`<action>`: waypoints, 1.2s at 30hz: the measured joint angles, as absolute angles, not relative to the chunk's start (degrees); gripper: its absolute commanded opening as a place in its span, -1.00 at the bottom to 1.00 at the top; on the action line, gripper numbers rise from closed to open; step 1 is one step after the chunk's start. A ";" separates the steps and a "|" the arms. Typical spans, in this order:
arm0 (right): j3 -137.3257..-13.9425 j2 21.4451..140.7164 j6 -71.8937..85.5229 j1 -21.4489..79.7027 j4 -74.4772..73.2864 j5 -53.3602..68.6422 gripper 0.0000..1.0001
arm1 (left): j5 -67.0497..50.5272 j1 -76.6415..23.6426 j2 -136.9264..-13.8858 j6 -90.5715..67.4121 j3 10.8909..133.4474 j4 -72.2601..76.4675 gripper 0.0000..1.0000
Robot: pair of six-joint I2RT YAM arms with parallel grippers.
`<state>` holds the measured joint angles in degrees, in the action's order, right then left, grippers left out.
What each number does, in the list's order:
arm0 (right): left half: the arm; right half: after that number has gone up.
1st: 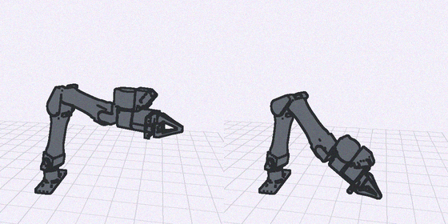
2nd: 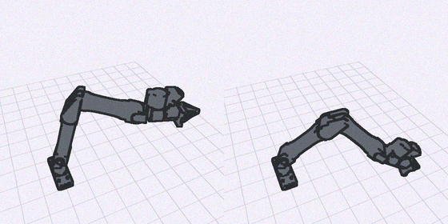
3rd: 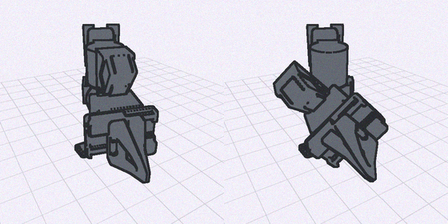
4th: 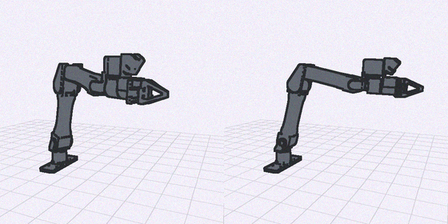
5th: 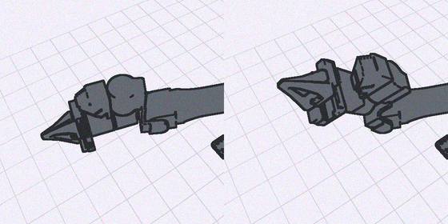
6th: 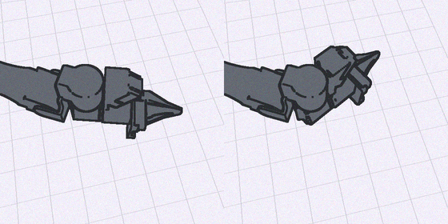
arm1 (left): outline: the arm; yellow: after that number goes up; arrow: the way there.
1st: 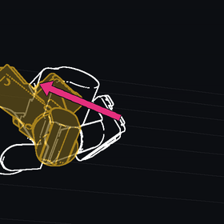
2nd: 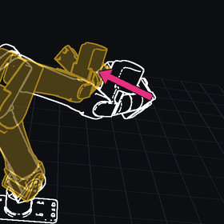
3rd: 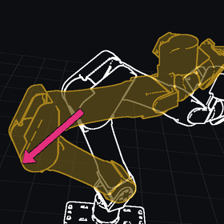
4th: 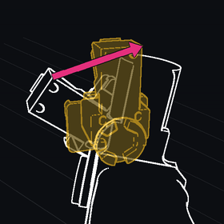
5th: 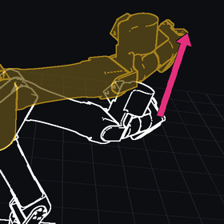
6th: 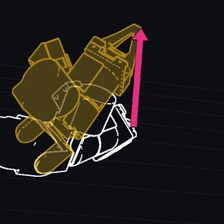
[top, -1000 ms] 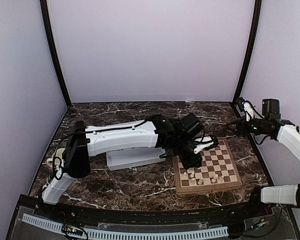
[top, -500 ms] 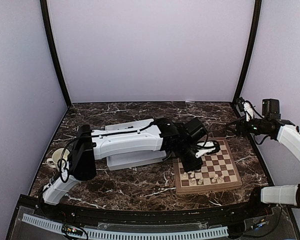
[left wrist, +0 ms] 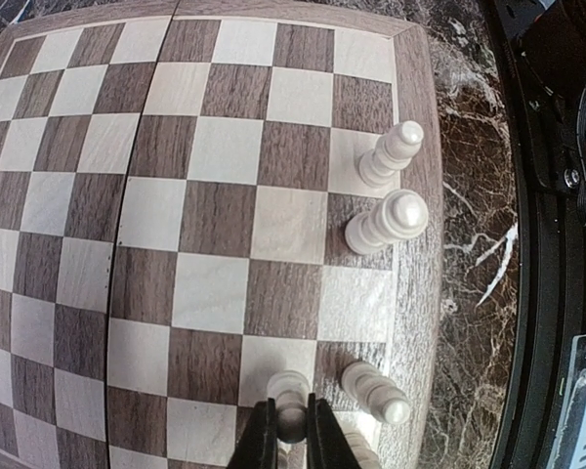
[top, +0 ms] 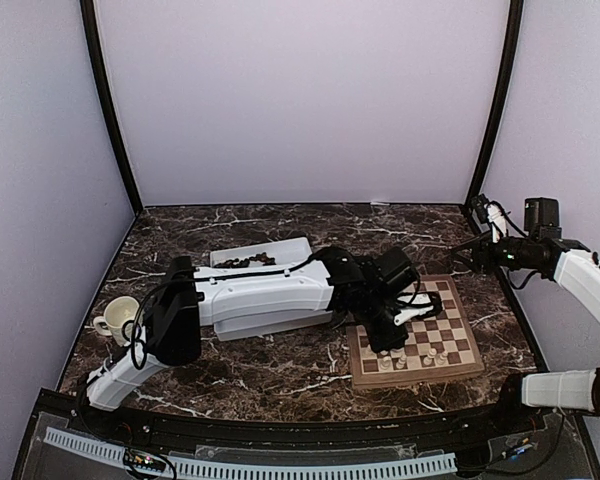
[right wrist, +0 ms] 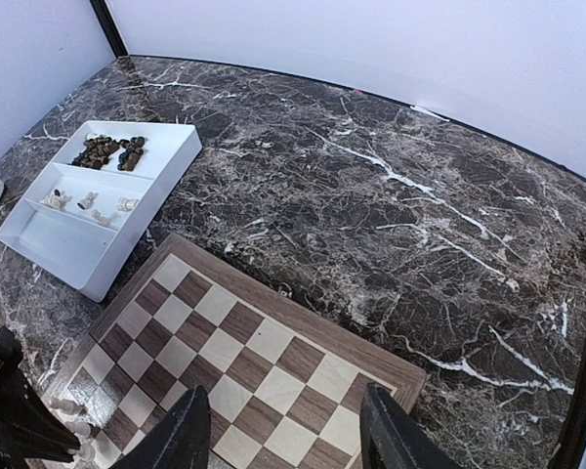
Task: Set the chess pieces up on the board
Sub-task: Place the pawn on c2.
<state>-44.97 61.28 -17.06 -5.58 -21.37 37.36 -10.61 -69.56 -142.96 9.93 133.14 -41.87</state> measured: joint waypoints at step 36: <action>-44.86 61.30 -17.08 -5.58 -21.39 37.54 0.07 | -8.80 -69.56 -145.14 9.87 134.13 -39.86 -0.27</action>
<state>-44.86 61.30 -17.08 -5.58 -21.39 37.54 -8.80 -69.56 -145.14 9.87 134.13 -39.86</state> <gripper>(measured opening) 0.533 0.350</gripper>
